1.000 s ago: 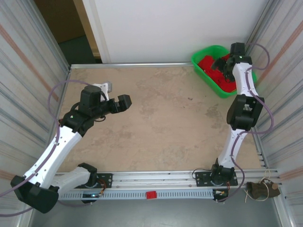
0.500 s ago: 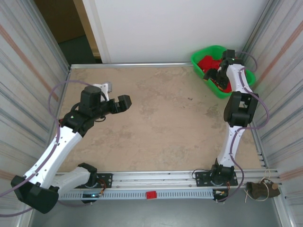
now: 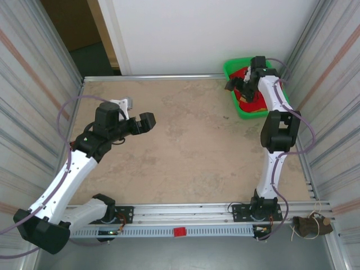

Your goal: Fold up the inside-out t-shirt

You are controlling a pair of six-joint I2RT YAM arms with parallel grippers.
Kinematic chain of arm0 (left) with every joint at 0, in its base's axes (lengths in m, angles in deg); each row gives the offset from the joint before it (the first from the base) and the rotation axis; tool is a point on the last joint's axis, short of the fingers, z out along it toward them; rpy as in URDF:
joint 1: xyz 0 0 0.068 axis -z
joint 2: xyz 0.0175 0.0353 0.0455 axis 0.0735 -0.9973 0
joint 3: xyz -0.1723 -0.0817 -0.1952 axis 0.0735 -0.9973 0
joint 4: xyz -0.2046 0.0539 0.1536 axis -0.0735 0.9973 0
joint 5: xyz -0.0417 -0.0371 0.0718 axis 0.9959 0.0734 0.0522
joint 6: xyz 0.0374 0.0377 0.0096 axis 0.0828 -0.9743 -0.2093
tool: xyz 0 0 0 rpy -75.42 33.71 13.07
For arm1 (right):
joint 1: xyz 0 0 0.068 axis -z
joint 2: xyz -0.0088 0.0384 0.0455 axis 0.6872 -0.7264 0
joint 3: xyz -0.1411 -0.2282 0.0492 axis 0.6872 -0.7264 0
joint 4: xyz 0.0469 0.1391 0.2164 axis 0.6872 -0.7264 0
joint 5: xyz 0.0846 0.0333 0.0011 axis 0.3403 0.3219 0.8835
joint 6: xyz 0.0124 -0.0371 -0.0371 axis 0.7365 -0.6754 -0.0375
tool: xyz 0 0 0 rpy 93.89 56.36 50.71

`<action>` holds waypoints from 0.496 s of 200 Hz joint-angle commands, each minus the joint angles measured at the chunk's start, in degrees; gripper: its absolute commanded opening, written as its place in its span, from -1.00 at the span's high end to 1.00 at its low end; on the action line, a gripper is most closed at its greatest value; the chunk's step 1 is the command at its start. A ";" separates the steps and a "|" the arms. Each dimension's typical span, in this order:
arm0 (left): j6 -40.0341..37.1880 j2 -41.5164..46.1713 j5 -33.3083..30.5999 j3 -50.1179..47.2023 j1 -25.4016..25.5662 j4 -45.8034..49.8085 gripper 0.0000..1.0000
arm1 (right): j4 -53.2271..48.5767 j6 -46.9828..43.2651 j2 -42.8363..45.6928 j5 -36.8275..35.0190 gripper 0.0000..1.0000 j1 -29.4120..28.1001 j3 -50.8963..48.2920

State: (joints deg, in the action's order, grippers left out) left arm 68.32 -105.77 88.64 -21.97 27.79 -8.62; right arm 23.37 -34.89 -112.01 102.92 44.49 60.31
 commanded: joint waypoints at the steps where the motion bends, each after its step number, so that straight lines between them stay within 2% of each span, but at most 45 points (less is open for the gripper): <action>1: -0.80 1.42 1.16 -0.99 -0.35 -1.41 -0.97 | 2.65 3.41 5.76 -10.56 -0.72 4.51 2.15; 27: -0.86 1.40 1.36 -1.26 -0.45 -1.80 -0.97 | 0.35 2.55 2.59 -14.60 -0.70 7.33 5.73; 56: -0.84 1.33 1.55 -0.92 -0.54 -1.65 -0.97 | -2.28 -0.12 -2.84 -17.31 -0.68 7.88 11.13; 81: -0.71 1.59 1.80 -0.71 -0.55 -1.47 -0.97 | -4.86 -0.54 -8.57 -16.02 -0.41 8.22 17.17; 99: -0.55 1.73 1.87 -0.64 -0.59 -1.43 -0.97 | -6.71 -0.18 -12.61 -14.99 -0.38 8.15 21.55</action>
State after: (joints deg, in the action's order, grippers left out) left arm 68.34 -105.47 89.36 -22.69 27.79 -9.04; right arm 21.70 -34.56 -119.03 87.99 53.08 77.14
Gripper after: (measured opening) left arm 0.988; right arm 0.698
